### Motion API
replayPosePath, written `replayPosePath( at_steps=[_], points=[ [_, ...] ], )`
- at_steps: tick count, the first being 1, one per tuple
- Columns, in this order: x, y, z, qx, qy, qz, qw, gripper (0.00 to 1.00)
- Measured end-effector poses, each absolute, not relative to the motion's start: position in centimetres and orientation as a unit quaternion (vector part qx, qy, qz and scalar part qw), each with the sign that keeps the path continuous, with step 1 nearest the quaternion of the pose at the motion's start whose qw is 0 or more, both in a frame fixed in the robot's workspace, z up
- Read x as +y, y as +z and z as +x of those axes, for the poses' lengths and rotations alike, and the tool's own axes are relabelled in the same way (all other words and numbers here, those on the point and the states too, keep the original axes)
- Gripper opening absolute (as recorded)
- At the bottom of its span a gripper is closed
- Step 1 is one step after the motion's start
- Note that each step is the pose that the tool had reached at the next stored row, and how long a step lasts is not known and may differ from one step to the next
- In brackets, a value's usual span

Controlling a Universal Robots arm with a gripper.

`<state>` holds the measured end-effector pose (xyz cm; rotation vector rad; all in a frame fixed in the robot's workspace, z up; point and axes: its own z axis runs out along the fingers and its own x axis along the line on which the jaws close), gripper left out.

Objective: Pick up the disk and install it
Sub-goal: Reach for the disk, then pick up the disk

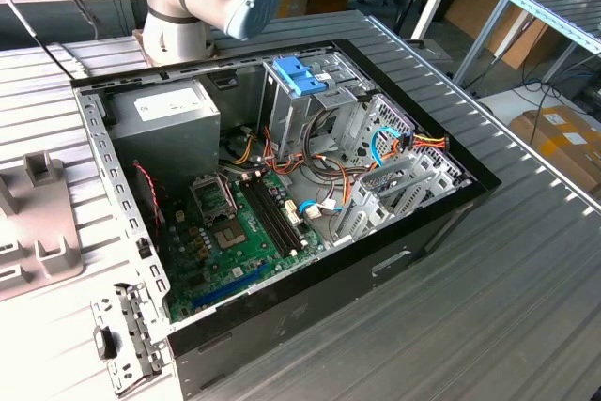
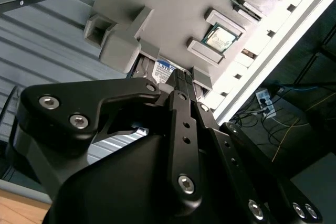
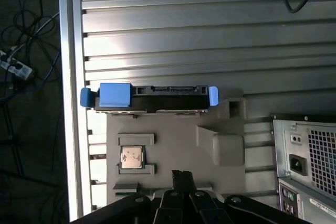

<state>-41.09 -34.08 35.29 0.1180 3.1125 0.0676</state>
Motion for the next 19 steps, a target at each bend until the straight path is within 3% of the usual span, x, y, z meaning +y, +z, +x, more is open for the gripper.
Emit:
replayPosePath(
  at_steps=[19],
  points=[
    [-33.65, 35.10, -41.50, 0.999, 0.022, 0.036, 0.013, 0.11]
  ],
)
